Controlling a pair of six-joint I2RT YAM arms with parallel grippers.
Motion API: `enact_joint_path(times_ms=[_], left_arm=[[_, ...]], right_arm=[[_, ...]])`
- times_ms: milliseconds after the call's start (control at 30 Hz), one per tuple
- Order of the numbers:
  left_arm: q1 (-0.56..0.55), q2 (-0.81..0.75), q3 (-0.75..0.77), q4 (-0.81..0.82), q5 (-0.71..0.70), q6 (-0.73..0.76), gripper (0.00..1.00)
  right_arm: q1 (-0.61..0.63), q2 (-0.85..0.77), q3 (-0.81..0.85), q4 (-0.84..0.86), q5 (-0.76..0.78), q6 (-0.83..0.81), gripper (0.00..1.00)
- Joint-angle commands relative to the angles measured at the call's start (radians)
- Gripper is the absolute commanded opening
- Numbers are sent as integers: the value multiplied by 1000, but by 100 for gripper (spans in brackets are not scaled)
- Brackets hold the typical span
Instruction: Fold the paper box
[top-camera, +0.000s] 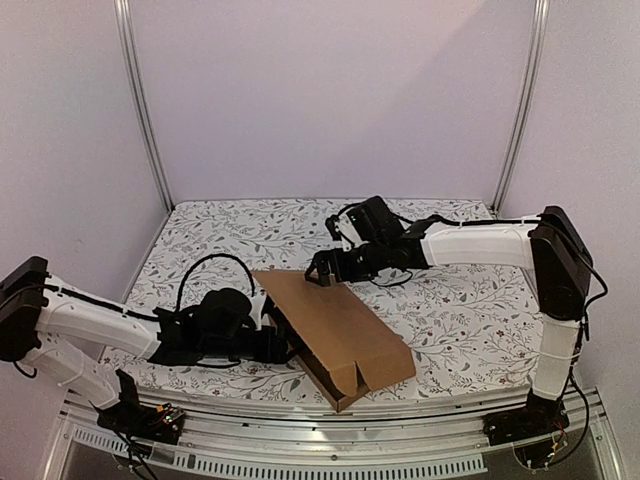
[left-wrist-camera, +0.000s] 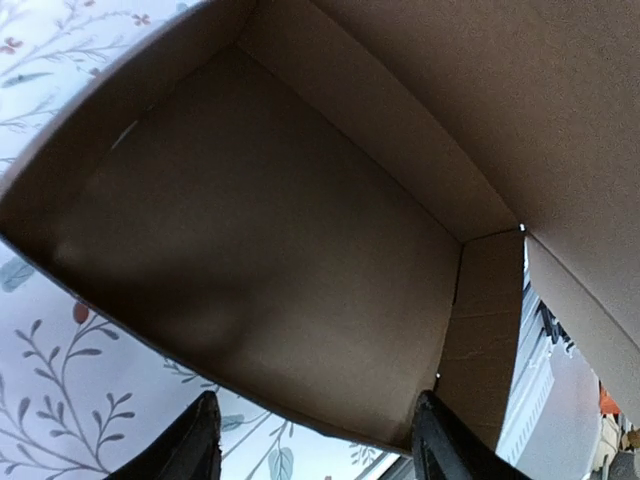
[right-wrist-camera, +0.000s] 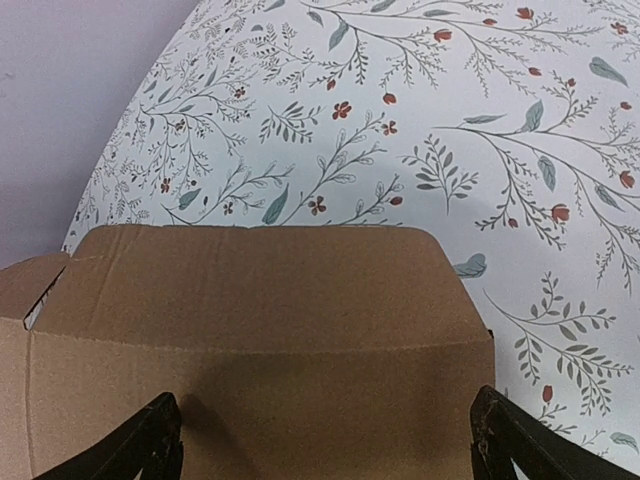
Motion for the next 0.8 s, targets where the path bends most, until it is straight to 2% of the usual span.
enact_joint_path(times_ms=[0,233,467,633,767], left_arm=[[15,-105,-50,-57,-115,-13,65],[14,-281,-130,-130,-184,-37,67],[15,-433,-162,-331,-299,-10,72],[28,-451,-161,-364,-339,23,76],[80,-429,-157,-349,-302,63,75]], right_arm=[[13,49,80,-66,-6,-49,99],[-23,-35,97,-164,82,-140,99],[-32,-199,-2,-237,190,-220,99],[-31,-336,-129,-268,267,-218,99],[-32,-445,-248,-303,311,-185,99]])
